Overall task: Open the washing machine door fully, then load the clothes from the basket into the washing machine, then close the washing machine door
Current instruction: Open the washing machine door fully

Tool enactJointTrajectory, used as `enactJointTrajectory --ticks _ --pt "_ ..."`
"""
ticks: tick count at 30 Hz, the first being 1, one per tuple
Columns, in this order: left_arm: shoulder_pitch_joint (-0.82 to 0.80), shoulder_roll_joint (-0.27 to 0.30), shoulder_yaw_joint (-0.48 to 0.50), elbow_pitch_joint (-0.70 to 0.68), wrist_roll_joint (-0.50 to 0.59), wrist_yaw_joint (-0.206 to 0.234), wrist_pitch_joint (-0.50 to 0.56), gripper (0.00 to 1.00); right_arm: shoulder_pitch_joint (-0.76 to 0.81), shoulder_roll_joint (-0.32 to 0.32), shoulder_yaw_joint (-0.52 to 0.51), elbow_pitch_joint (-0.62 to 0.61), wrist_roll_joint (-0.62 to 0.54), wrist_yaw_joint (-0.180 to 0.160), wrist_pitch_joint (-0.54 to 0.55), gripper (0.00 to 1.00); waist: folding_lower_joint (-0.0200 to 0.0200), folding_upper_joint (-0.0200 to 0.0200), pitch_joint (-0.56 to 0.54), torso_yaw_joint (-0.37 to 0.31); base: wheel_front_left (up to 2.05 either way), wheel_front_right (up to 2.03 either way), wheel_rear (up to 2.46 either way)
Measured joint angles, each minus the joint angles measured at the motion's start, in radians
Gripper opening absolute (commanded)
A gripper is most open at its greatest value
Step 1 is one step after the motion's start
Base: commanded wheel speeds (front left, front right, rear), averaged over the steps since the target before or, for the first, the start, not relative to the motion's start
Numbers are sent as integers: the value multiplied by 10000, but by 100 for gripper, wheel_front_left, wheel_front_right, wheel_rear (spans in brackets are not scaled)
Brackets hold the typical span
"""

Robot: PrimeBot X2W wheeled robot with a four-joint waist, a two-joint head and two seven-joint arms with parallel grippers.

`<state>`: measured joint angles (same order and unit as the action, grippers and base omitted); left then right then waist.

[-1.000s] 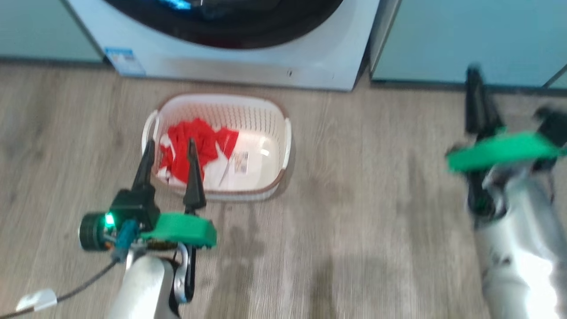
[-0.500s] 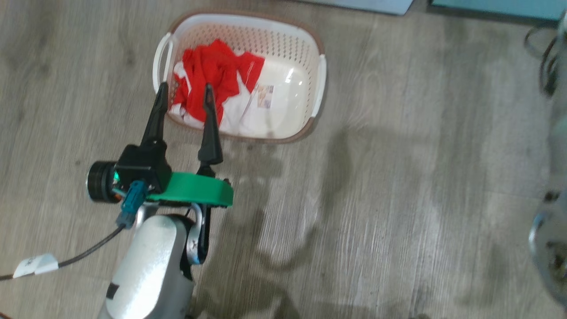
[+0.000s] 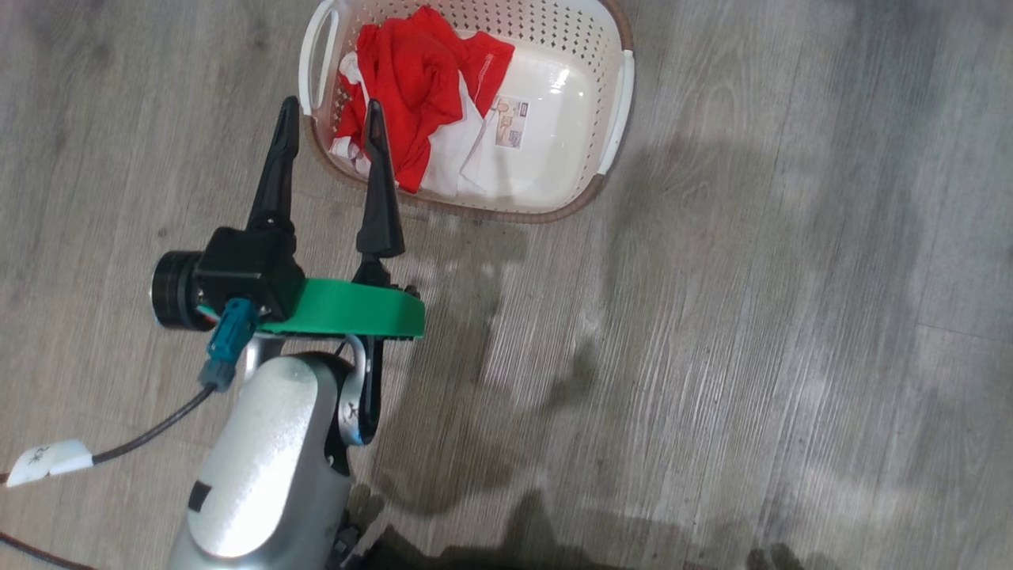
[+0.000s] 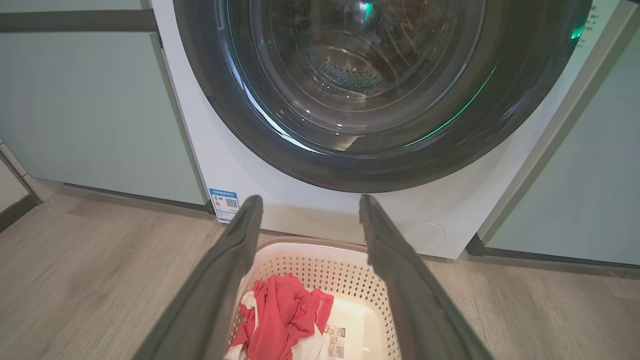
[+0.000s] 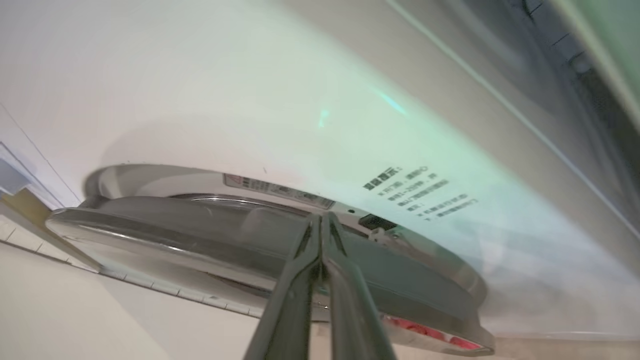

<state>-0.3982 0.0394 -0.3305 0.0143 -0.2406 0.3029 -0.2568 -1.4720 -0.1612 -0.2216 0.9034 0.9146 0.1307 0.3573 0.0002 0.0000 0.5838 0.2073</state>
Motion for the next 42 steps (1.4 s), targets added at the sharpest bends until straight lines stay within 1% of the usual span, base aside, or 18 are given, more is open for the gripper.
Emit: enactJointTrajectory --ticks 4,7,10,11,18,23,27,32,35,42 --pt "-10 -2 -117 -8 -2 48 0 100 -662 40 -23 640 109 0 384 0 0 0 78 39 0 0 0" --pt "-125 -6 -291 -138 58 82 2 100 -1063 -2 -98 1266 58 0 399 0 -1 0 143 132 0 0 0" --pt "-356 -21 -357 -378 389 134 0 100 -1434 -38 -146 1873 -134 0 374 0 -1 0 204 285 0 0 0" --pt "-371 -23 -351 -435 387 190 0 100 -1540 -33 -190 1994 -132 -6 343 0 -1 0 227 313 0 0 0" --pt "-338 -25 -307 -570 387 188 0 100 -2217 -63 -382 2660 -69 -6 324 0 -1 0 355 450 0 0 0" --pt "-269 -27 -311 -566 387 186 0 100 -2387 -173 -376 2986 -54 -8 713 0 -1 0 312 468 0 0 0" --pt "-269 -29 -311 -562 374 182 0 100 -2354 -274 77 3020 -291 -8 974 0 -1 1 188 440 0 0 0" --pt "-257 -29 -307 -527 343 173 0 100 -2039 -270 127 2966 -174 -8 1191 0 -2 1 -23 413 0 0 0" --pt "-150 -29 -307 -470 343 155 0 100 -1607 -253 155 2846 -6 -8 1290 0 -2 1 -261 397 0 0 0" --pt "623 -25 -276 -245 280 -190 0 100 61 -125 42 2543 750 -8 1814 0 -2 1 -1213 381 0 0 0"
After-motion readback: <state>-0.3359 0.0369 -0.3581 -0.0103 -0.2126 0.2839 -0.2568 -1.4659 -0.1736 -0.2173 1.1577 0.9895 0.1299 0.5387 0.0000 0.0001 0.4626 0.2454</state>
